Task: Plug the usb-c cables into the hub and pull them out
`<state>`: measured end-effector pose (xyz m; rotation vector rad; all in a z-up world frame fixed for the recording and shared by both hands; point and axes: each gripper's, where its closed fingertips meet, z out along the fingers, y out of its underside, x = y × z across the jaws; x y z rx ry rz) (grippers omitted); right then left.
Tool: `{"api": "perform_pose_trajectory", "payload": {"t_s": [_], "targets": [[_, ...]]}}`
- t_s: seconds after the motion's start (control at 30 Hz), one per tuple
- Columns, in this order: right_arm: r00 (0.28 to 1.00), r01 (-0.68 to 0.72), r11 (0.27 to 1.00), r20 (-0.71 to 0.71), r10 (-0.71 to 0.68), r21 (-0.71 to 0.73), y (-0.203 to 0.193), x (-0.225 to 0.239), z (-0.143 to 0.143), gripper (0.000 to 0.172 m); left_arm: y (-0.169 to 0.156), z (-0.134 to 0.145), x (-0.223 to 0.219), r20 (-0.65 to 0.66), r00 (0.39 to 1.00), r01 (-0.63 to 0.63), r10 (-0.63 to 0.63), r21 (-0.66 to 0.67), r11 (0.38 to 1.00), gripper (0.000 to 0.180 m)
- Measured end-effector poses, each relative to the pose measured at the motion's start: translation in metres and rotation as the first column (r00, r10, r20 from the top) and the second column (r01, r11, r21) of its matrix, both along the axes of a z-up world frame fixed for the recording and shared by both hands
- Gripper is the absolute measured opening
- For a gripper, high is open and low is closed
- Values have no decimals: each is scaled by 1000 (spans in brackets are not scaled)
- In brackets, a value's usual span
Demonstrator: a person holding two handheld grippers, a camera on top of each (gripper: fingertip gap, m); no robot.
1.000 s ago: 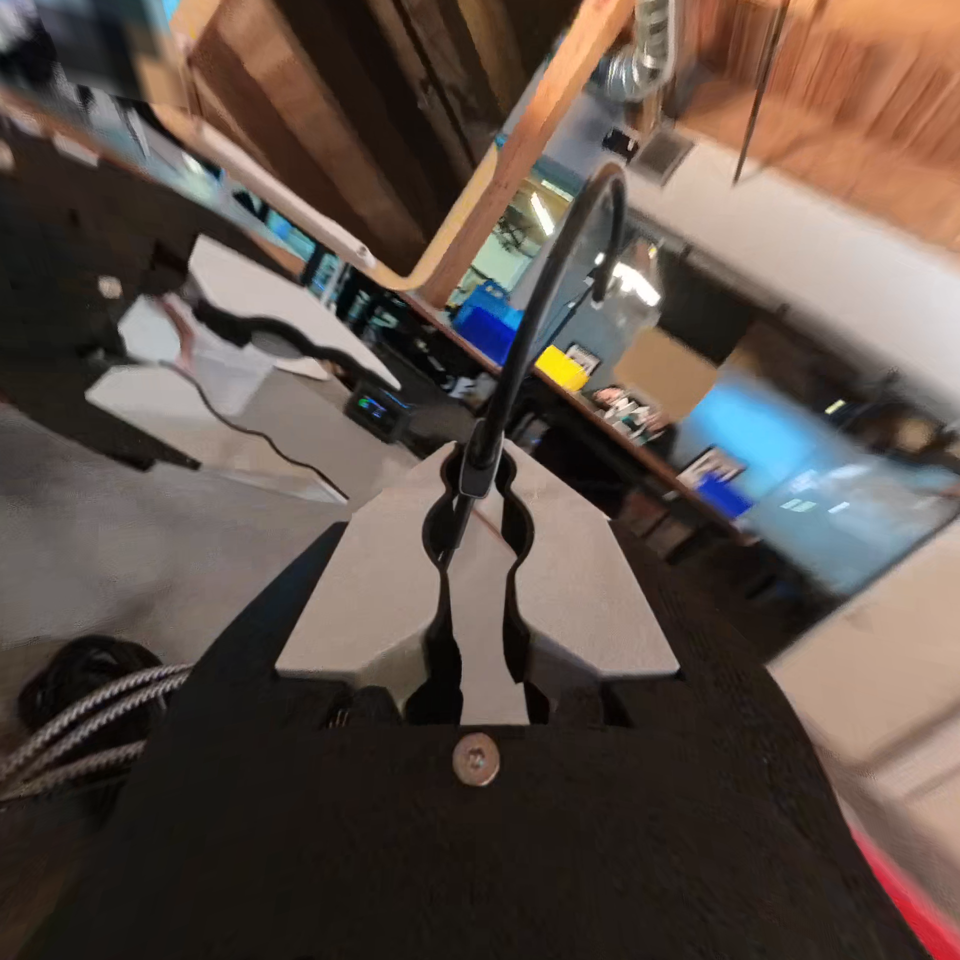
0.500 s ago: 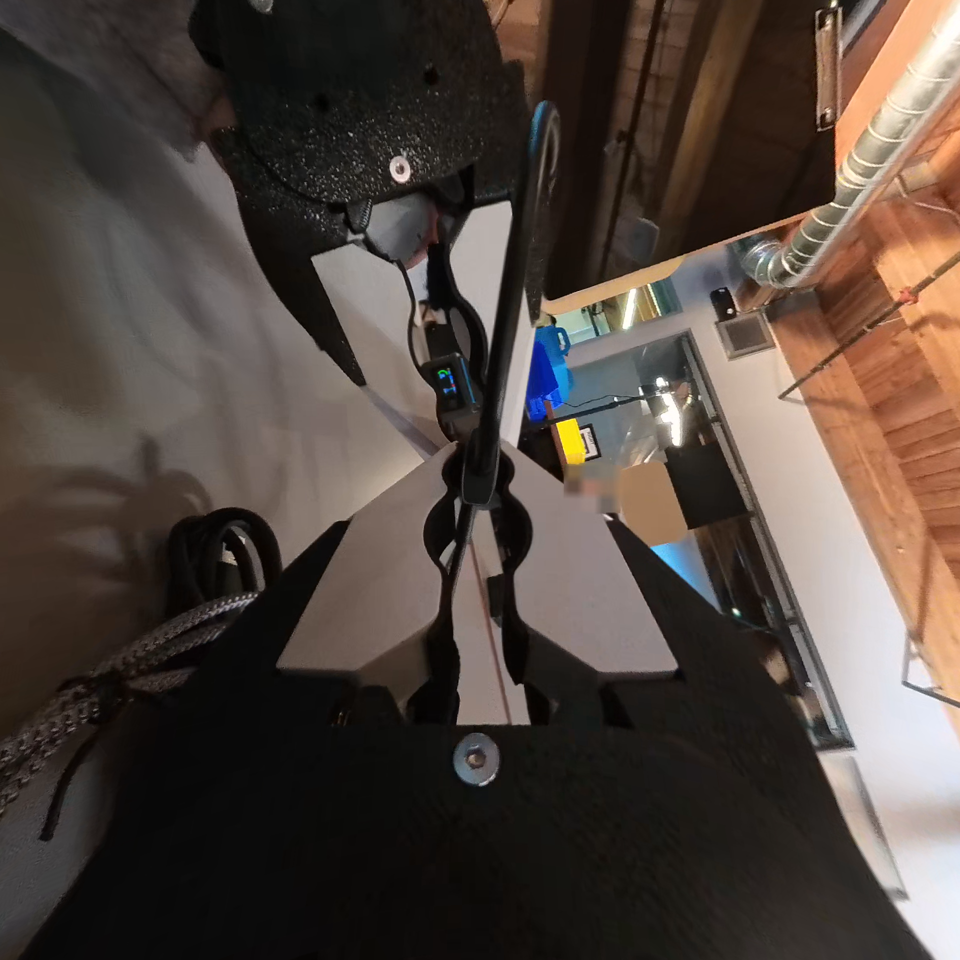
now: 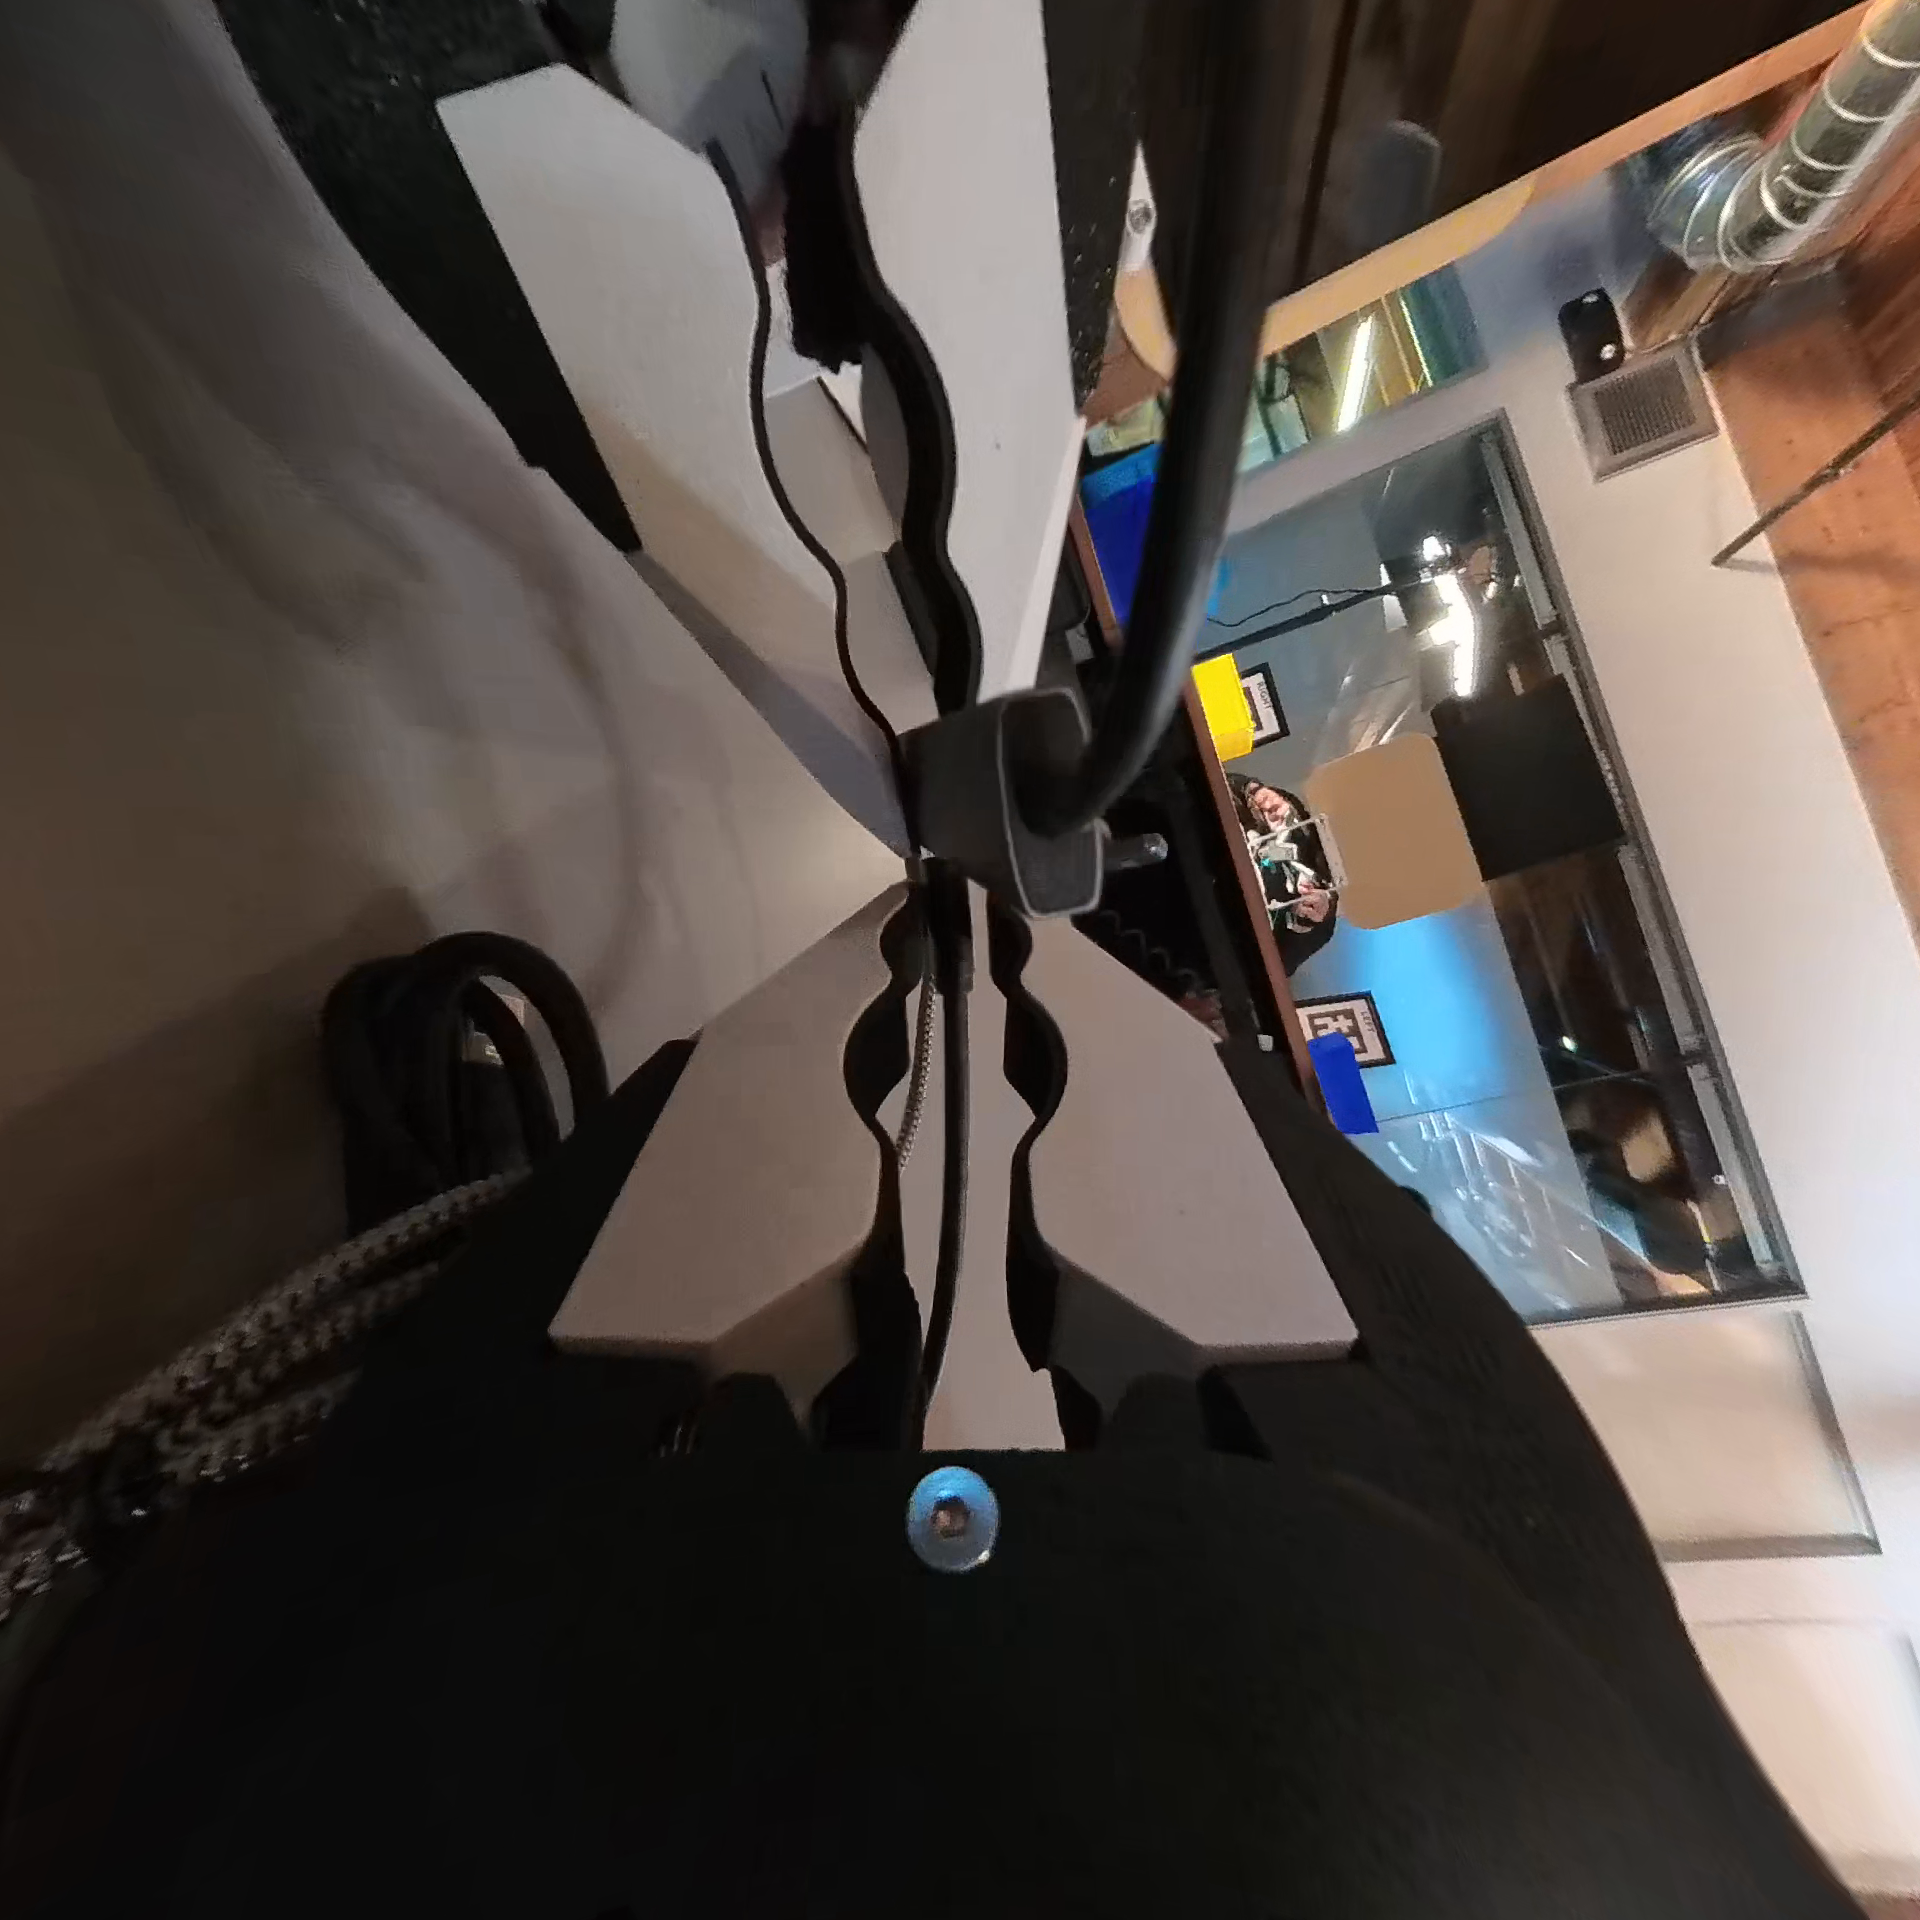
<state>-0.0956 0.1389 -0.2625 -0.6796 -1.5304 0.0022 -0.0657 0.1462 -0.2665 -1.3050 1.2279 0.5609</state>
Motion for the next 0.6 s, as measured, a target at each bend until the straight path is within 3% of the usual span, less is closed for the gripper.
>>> {"api": "perform_pose_trajectory", "payload": {"t_s": [0.2, 0.3, 0.6], "targets": [[1000, -7, 999, -23, 8, 40, -1, -4, 0, 5, -1, 3, 5, -44, 999, -11, 16, 120, 993, 17], [1000, 10, 996, 2, -10, 89, -2, -8, -8, 5, -3, -4, -2, -54, 997, -61, 63, 44, 997, 9], [999, -9, 986, 45, 2, 164, -10, -14, -20, 6, -15, -16, -10, -149, 982, -113, 120, 52, 992, 8]]}}
